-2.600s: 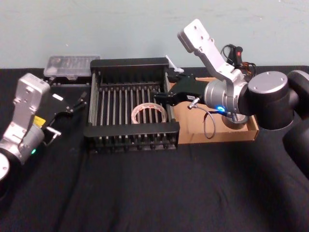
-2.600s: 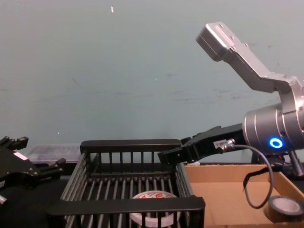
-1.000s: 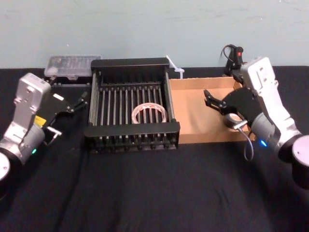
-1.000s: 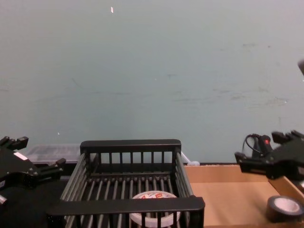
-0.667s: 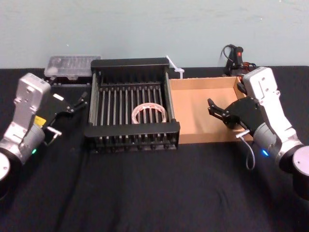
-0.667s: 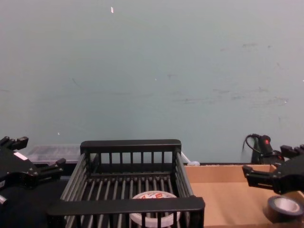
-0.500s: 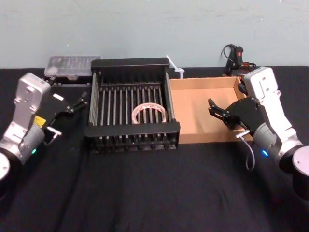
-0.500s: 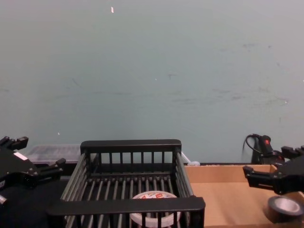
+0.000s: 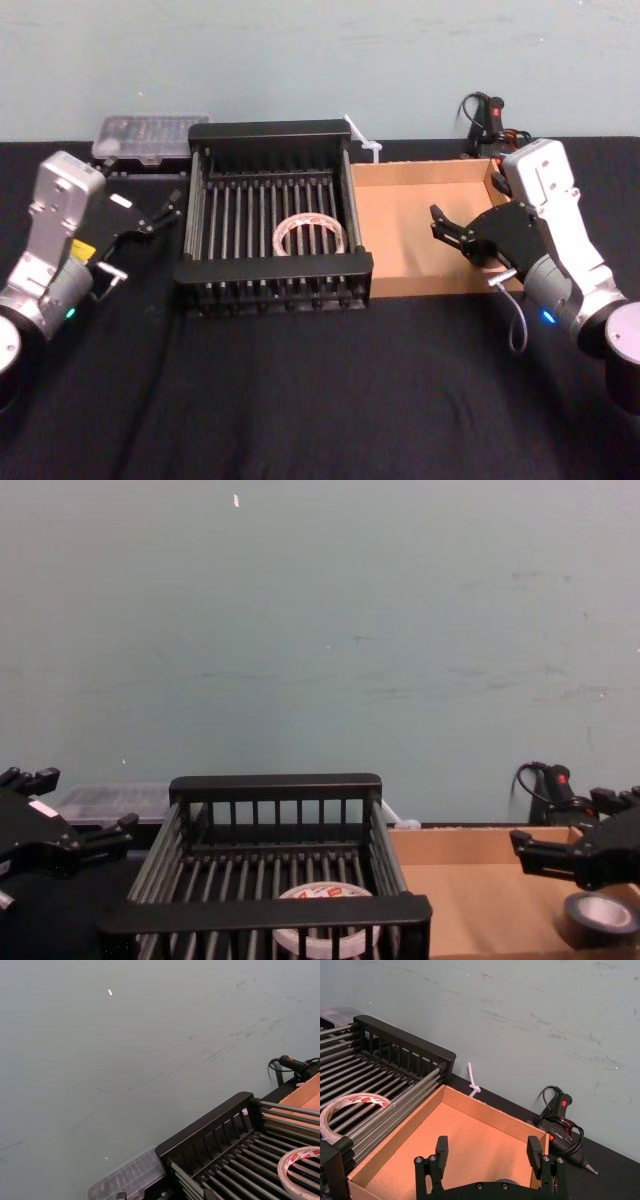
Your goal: Pick up the white tape and place it into the black box , Pick up the silver tape and place it into the brown box.
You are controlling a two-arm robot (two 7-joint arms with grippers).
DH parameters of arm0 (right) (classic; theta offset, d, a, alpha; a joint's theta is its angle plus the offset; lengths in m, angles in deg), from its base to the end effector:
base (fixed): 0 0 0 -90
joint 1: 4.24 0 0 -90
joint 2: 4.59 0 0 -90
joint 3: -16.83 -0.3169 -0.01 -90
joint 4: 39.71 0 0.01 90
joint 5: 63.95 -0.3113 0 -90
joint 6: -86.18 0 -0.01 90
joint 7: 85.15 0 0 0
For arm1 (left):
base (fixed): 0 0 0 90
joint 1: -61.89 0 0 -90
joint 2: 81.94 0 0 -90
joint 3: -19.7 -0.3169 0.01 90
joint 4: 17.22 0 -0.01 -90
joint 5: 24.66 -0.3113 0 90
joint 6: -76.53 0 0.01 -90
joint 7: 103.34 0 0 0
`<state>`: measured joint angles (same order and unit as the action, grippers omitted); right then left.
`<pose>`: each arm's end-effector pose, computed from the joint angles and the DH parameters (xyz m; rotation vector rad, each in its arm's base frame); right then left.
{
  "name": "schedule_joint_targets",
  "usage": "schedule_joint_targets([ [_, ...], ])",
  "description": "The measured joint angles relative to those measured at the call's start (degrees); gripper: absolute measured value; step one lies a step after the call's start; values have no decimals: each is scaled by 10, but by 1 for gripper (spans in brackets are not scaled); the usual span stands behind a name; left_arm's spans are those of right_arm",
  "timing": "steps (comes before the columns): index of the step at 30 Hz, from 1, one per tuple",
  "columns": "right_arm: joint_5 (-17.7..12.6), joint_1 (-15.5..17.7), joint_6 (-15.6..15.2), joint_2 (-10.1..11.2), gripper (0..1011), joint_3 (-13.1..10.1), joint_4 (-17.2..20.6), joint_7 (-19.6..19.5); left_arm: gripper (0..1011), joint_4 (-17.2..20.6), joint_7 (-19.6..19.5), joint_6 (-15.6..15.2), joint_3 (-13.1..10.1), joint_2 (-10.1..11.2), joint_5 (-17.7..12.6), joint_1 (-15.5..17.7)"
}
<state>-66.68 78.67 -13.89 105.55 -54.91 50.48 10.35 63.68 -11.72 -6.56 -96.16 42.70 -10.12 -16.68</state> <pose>0.3544 -0.0153 -0.3019 -0.3494 -0.1580 -1.1922 0.3648 0.0973 -0.3245 0.3044 -0.2851 1.2479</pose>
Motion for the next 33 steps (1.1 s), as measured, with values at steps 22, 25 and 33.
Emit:
schedule_joint_targets([
  [22,0,0,1,1,1002,1,0,0,1001,0,0,0,0,0,0,0],
  [25,0,0,1,1,1002,1,0,0,1001,0,0,0,0,0,0,0],
  [33,0,0,1,1,1002,1,0,0,1001,0,0,0,0,0,0,0],
])
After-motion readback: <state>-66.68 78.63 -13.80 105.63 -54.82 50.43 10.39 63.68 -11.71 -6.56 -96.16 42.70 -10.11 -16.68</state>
